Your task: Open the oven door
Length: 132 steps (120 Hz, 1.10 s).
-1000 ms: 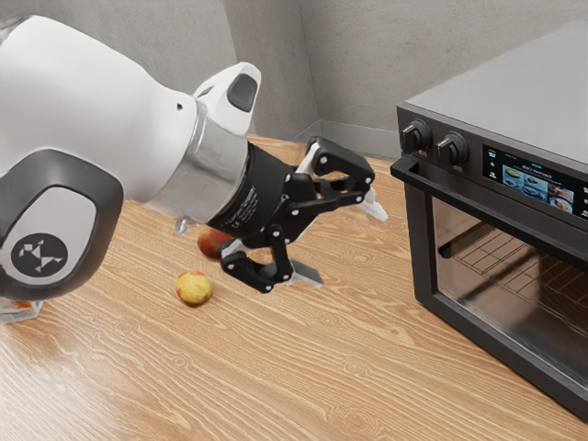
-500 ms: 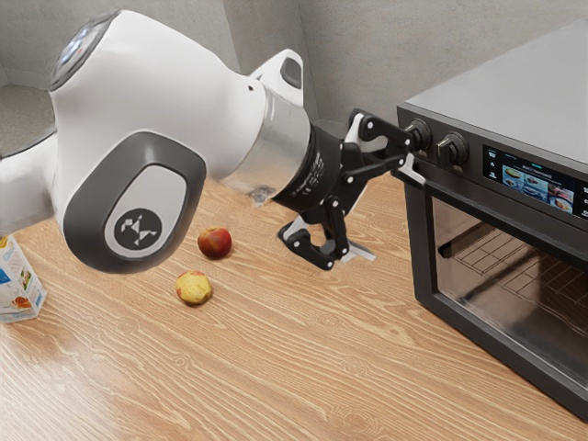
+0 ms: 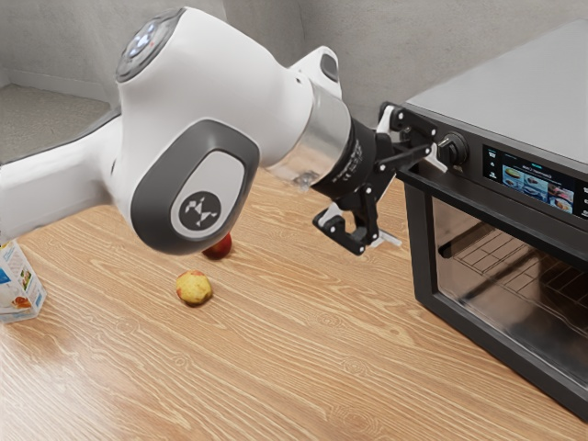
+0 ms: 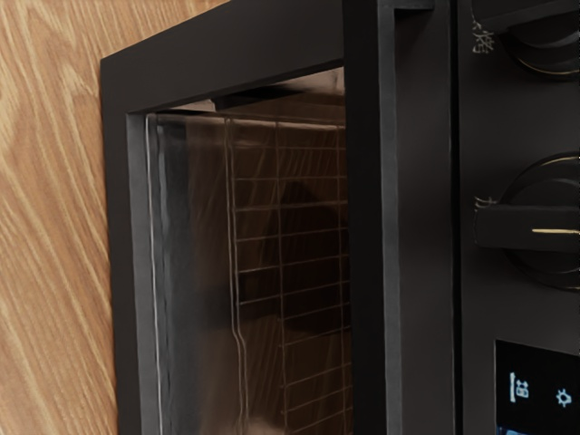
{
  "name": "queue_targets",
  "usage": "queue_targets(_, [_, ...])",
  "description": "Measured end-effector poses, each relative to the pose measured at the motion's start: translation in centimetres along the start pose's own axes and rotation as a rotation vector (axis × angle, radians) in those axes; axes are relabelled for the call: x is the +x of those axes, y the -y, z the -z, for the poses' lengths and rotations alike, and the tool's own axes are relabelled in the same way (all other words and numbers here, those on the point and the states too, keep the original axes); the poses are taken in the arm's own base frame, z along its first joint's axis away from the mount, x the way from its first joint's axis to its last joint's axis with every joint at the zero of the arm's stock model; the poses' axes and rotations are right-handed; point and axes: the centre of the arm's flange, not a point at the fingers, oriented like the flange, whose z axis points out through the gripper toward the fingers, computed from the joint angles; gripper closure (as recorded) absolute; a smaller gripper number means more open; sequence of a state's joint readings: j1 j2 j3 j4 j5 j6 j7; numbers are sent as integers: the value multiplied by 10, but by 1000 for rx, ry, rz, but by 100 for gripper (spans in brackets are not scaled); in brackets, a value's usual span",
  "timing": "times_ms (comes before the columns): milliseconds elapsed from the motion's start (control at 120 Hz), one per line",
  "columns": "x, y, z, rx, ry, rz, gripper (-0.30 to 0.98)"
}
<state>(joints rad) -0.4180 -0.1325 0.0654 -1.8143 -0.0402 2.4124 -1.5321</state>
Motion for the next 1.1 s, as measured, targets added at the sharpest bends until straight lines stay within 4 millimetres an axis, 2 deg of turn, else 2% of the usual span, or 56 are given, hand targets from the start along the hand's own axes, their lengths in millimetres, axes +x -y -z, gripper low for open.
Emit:
queue_targets(283, [1,-5,-15,9,2,-5,0])
queue_targets(542, [1,-12,-17,0,13,-15,0])
queue_targets(733, [11,13,-42,54,51,40,0])
queue_targets(892, [19,17,-50,59,67,68,0])
queue_targets(1100, [19,23,-65,79,85,78,0])
